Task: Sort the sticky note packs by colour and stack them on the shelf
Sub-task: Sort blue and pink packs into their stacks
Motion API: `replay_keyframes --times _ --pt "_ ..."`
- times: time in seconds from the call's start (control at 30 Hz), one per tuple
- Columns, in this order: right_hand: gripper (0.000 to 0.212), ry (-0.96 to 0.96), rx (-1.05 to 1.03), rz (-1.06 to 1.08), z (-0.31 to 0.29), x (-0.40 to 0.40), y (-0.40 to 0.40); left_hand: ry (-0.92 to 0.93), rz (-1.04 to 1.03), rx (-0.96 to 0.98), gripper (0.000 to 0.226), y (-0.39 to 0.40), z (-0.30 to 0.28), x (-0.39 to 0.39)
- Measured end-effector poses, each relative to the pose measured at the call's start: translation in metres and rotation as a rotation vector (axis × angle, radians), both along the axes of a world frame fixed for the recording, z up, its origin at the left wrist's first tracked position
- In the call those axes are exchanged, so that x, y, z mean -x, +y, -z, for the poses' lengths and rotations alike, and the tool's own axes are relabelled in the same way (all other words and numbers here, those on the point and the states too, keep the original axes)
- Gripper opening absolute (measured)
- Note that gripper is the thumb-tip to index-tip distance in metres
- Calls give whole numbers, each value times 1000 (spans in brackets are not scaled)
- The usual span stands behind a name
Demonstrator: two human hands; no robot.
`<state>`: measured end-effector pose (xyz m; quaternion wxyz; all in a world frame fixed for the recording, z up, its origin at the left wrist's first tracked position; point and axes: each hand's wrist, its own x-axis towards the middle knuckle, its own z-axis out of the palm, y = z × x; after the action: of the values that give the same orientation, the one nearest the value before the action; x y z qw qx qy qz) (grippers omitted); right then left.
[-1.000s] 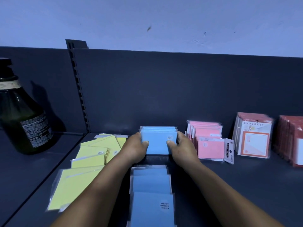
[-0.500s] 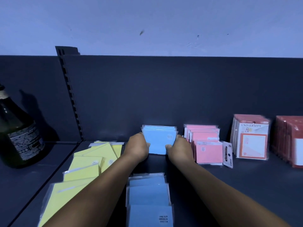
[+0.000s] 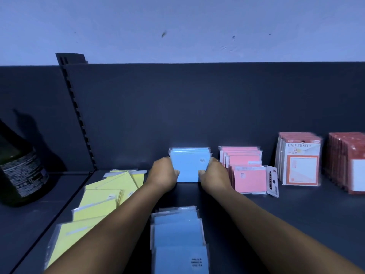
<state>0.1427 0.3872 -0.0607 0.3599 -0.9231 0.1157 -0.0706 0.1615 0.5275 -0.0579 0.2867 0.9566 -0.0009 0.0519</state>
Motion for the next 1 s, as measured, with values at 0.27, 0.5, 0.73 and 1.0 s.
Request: replay_keyframes --times 0.27,0.5,0.73,1.0 --pt "58 80 -6 5 -9 17 9 125 21 -37 23 2 -11 13" --pt "61 143 95 -104 -24 49 8 178 113 -127 29 11 -41 50" --pt "55 144 49 -239 -31 96 -1 222 212 -89 44 36 -47 101" --pt "66 246 -88 -364 -30 140 -2 324 302 -103 47 51 -31 133"
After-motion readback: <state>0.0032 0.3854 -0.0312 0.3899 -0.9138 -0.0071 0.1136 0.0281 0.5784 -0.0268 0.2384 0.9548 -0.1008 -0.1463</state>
